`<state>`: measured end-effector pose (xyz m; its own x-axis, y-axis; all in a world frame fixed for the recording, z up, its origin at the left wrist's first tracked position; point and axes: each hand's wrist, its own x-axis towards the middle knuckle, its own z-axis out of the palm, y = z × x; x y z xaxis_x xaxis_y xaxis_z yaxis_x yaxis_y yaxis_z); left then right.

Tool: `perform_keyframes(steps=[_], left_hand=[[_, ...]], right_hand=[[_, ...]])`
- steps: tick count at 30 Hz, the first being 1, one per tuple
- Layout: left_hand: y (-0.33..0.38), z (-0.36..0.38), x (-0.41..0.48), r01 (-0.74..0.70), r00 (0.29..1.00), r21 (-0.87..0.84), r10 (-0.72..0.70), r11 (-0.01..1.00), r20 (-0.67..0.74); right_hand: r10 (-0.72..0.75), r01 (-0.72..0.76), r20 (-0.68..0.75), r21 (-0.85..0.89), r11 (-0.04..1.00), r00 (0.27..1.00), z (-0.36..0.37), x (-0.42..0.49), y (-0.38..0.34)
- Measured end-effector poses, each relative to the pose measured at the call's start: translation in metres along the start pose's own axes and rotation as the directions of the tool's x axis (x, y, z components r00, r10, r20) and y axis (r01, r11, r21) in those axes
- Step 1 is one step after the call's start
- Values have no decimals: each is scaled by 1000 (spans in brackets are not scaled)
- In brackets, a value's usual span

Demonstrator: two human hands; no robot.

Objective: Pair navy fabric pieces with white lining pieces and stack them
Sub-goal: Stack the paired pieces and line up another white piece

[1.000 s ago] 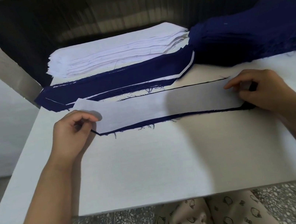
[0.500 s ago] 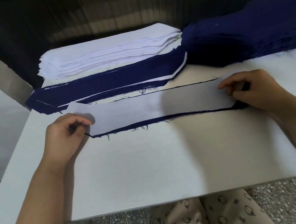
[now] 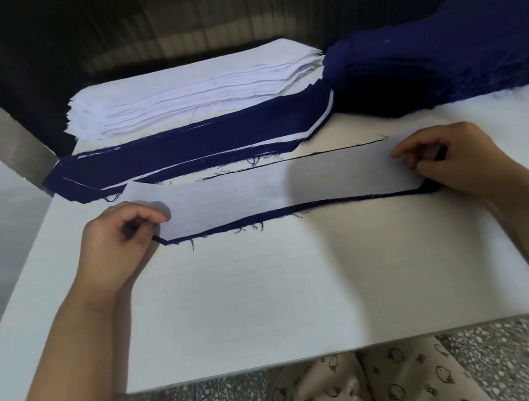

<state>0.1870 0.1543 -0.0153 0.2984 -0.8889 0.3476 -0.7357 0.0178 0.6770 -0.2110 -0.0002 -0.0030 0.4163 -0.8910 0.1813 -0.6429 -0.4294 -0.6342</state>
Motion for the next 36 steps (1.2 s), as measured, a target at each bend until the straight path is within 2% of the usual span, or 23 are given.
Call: perform_keyframes(steps=[14,20,24,28,30,32,36], left_hand=[[2,0,0,62,998,-49,-62,997,0],[7,-3,0,18,998,62,-14,998,-60],[3,-9,2,207,975,226,-183,952,-124],[8,-11,-1,293,954,173,-276,940,-119],[10,-10,-1,308,949,151,-292,939,-119],[9,-9,-1,315,946,158,-296,936,-132],[4,-9,1,316,946,172,-295,933,-136]], right_hand=[[-32,33,44,-14,999,999,1,1,4],[-61,61,19,-16,998,998,1,0,4],[-134,135,-168,-4,991,977,1,-2,0],[-55,36,-414,-53,998,908,0,-4,1],[-19,-13,-459,-67,998,888,0,-3,3],[-22,-12,-413,-80,997,910,0,-2,3],[-57,20,-207,-179,984,977,4,1,2]])
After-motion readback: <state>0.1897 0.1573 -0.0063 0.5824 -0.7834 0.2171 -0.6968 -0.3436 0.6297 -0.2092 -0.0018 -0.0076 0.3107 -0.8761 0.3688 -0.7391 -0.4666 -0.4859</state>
